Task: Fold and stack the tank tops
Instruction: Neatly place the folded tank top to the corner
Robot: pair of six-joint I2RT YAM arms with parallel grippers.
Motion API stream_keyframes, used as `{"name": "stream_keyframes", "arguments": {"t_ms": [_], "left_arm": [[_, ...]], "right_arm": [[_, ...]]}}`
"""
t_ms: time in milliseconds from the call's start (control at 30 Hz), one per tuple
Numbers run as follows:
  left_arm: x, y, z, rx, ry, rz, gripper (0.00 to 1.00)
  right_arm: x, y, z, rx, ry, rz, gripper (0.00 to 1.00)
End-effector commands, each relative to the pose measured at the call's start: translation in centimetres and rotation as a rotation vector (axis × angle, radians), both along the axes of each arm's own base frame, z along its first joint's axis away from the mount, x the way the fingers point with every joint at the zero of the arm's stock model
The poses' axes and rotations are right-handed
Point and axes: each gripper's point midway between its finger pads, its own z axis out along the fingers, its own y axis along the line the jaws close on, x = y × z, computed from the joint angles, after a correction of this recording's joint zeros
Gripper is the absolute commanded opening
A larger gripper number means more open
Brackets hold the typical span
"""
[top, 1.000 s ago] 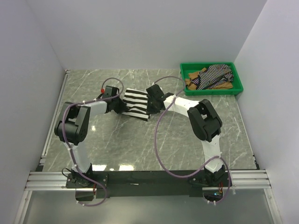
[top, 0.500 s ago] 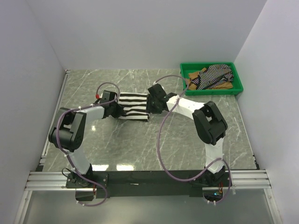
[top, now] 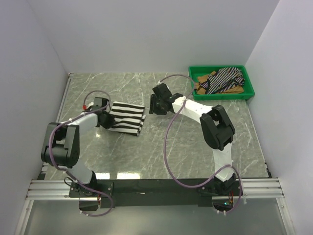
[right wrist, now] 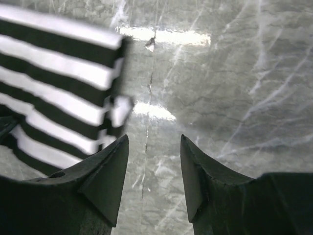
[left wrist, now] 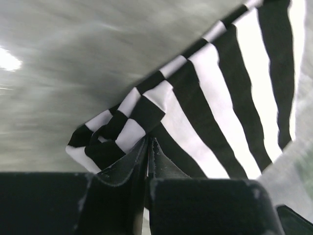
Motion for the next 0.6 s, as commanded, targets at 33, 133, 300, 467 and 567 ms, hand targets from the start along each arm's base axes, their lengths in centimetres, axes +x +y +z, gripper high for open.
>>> {"name": "stream_keyframes", "arguments": {"t_ms": [33, 133, 300, 467, 567], "left_arm": [[-3.6, 5.8, -0.8, 0.155, 0.116, 0.074, 0.10], [-5.4, 9.2, -1.1, 0.237, 0.192, 0.131, 0.10], [-8.2, 15.0, -1.2, 0.344, 0.291, 0.280, 0.10], [-9.2, 18.6, -1.2, 0.430, 0.380, 0.373, 0.03], [-9.4, 20.8, -0.7, 0.494, 0.430, 0.422, 0.01]], "right_arm": [[0.2, 2.4, 0.8, 0.037, -0.014, 0.044, 0.54], [-0.3, 2.8, 1.0, 0.052, -0.012, 0.057, 0.54], [-0.7, 3.1, 1.5, 0.085, -0.015, 0.064, 0.54], [-1.1, 3.9, 1.7, 0.110, -0.009, 0.085, 0.54], [-1.3, 4.1, 1.8, 0.121, -0.010, 0.091, 0.53]]}}
